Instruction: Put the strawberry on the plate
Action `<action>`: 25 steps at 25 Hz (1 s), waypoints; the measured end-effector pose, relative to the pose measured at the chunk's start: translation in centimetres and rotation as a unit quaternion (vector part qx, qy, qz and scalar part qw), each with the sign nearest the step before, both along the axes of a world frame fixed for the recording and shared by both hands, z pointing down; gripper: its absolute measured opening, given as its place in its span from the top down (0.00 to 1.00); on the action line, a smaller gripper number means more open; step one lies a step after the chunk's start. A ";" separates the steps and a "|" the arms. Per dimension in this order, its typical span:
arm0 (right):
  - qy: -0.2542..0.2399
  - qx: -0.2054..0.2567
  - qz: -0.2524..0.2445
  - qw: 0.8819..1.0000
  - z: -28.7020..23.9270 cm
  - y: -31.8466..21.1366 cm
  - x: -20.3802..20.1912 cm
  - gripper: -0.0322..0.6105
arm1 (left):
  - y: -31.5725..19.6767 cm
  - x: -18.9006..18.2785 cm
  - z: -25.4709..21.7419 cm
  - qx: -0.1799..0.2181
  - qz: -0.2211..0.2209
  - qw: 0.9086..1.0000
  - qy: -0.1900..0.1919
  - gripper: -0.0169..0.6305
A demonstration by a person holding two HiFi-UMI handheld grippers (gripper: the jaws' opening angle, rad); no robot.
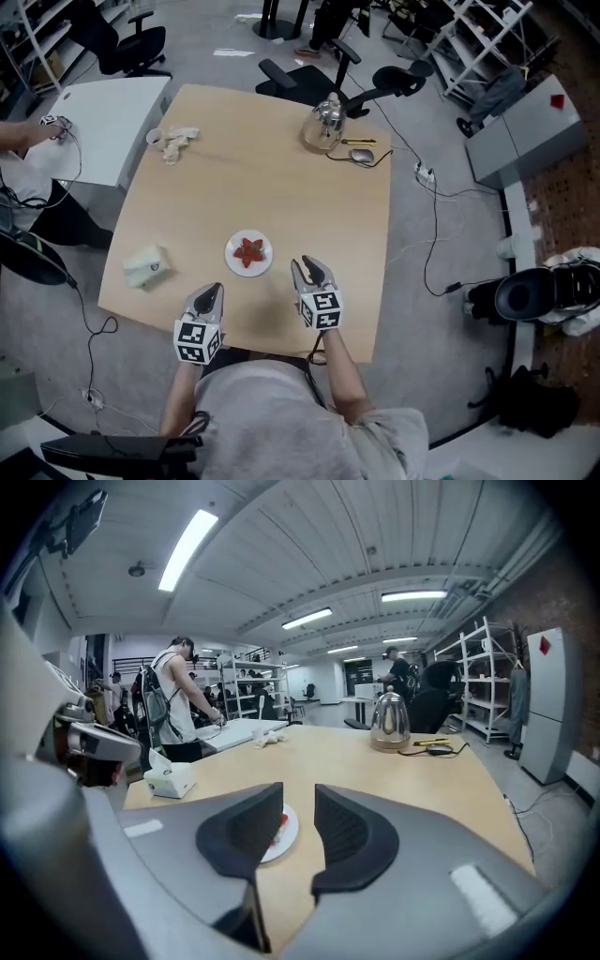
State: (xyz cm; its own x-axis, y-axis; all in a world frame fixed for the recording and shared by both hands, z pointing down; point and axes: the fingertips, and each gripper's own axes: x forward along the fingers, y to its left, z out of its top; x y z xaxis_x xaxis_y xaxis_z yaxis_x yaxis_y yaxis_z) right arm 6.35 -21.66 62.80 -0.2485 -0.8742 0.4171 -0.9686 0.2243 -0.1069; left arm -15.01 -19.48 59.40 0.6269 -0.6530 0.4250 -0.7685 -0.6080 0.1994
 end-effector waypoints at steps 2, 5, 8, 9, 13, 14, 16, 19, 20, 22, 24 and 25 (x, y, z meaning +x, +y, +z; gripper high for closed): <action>-0.001 0.009 0.018 1.000 -0.9 0.9 1.2 0.79 | 0.2 1.4 -0.3 0.007 0.023 1.000 -0.001 0.95; 0.000 0.021 0.044 0.999 -2.0 2.3 2.8 0.82 | 0.3 3.2 -0.8 0.013 0.051 0.999 0.001 0.95; 0.006 0.036 0.077 0.996 -2.7 3.8 4.3 0.88 | 0.4 4.6 -0.9 0.018 0.074 0.997 0.005 0.95; 0.007 0.040 0.088 0.995 -2.9 4.3 4.8 0.90 | 0.4 5.1 -1.0 0.021 0.082 0.996 0.006 0.95; 0.006 0.051 0.124 0.991 -3.7 6.3 6.6 0.93 | 0.5 6.9 -1.5 0.028 0.107 0.994 0.009 0.95; 0.005 0.054 0.131 0.990 -3.9 6.7 7.0 0.93 | 0.5 7.3 -1.6 0.030 0.112 0.993 0.010 0.95; 0.004 0.061 0.144 0.988 -4.3 7.5 7.6 0.94 | 0.6 7.8 -1.8 0.034 0.121 0.992 0.011 0.95; 0.003 0.071 0.153 0.986 -5.0 8.3 8.0 0.94 | 0.7 8.3 -2.0 0.035 0.130 0.991 0.013 0.95; 0.003 0.073 0.155 0.985 -5.2 8.6 8.1 0.94 | 0.7 8.3 -2.0 0.034 0.131 0.991 0.014 0.95; 0.001 0.077 0.158 0.984 -5.6 9.3 8.1 0.94 | 0.9 8.4 -1.9 0.031 0.133 0.990 0.016 0.95; -0.003 0.080 0.160 0.984 -5.8 10.1 8.1 0.94 | 1.0 8.6 -1.9 0.030 0.135 0.990 0.016 0.95; -0.004 0.081 0.160 0.984 -5.8 10.5 8.0 0.94 | 1.1 8.6 -1.8 0.030 0.136 0.990 0.016 0.95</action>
State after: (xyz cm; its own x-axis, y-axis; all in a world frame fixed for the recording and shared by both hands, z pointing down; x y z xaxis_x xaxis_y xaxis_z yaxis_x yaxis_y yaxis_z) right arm 14.36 -11.20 56.97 0.0476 -0.9630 0.2652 -0.9917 -0.0773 -0.1027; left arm -6.37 -18.35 57.57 0.7960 -0.4808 0.3677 -0.5678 -0.8035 0.1788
